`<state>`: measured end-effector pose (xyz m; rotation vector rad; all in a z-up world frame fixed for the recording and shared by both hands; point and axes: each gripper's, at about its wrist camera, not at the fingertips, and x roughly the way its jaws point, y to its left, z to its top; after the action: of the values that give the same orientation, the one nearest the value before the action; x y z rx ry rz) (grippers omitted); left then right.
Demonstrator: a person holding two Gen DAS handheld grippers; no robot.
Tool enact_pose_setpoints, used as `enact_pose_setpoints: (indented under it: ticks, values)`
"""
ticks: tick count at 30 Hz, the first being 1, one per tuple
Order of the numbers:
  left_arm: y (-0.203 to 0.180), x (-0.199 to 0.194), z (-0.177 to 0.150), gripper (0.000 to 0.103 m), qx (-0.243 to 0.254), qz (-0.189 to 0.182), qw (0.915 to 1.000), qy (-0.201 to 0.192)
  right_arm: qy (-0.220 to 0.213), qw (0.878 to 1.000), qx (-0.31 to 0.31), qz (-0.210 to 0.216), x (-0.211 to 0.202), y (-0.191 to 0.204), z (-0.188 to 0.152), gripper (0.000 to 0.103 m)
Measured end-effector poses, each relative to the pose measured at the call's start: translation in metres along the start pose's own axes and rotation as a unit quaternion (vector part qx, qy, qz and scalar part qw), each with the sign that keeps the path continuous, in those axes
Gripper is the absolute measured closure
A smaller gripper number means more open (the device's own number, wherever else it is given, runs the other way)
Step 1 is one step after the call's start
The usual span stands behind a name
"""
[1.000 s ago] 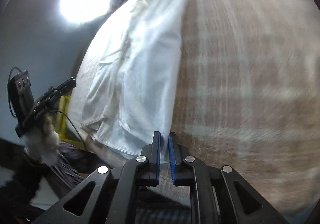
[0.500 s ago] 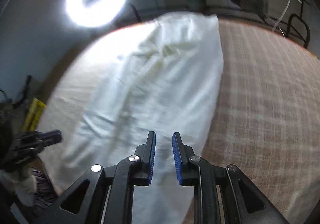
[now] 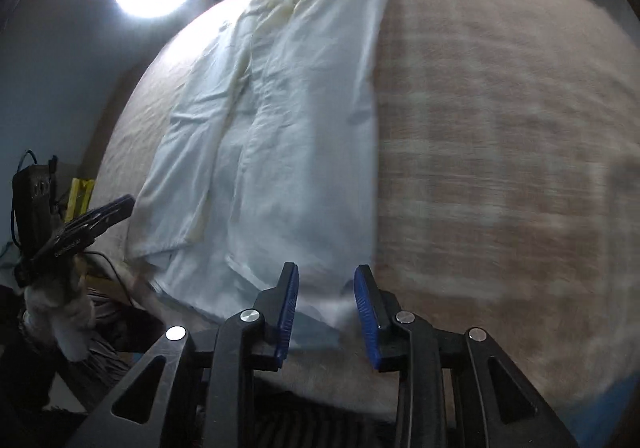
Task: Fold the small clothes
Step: 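Grasp the end of the shirt strip with both tools and lift it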
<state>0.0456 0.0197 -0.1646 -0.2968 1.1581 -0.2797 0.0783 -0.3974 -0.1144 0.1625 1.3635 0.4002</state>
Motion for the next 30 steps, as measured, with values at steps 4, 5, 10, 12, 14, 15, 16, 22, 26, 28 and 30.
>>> enact_pose_setpoints:
  ticks: [4,5,10,12,14,15,16,22,26,28,30]
  values:
    - [0.008,0.001,-0.010,0.076,-0.053,-0.043,0.9975,0.021,-0.020,0.999,0.033,0.018,-0.011,-0.018,0.002,0.051]
    - [0.008,0.001,-0.013,0.076,-0.054,-0.050,0.9970,0.024,-0.011,0.999,0.045,0.026,-0.009,-0.025,0.000,0.051]
    - [0.004,0.000,-0.017,0.076,-0.058,-0.073,0.9951,0.034,0.027,0.991,0.089,0.097,0.005,-0.048,-0.005,0.053]
    - [0.008,0.000,-0.014,0.076,-0.078,-0.098,0.9913,0.039,0.032,0.987,0.102,0.124,0.007,-0.054,-0.005,0.063]
    - [0.018,0.000,-0.008,0.076,-0.116,-0.129,0.9842,0.035,0.040,0.981,0.119,0.148,0.014,-0.058,-0.007,0.065]
    - [0.021,-0.002,-0.006,0.076,-0.126,-0.136,0.9822,0.032,0.041,0.978,0.124,0.160,0.015,-0.060,-0.007,0.066]
    - [0.022,-0.002,-0.003,0.076,-0.131,-0.139,0.9812,0.030,0.042,0.977,0.125,0.165,0.015,-0.062,-0.008,0.066]
    - [0.016,0.006,0.006,0.076,-0.118,-0.136,0.9820,0.057,0.043,0.977,0.119,0.174,0.019,-0.061,-0.010,0.077]
    - [0.012,0.017,0.007,0.076,-0.101,-0.130,0.9836,0.074,0.049,0.971,0.135,0.192,0.027,-0.062,-0.011,0.090]
    - [0.010,0.018,0.008,0.086,-0.095,-0.130,0.9841,0.076,0.050,0.969,0.138,0.200,0.026,-0.061,-0.010,0.095]
    - [0.008,0.018,0.011,0.096,-0.095,-0.134,0.9835,0.076,0.046,0.968,0.138,0.204,0.023,-0.060,-0.009,0.099]
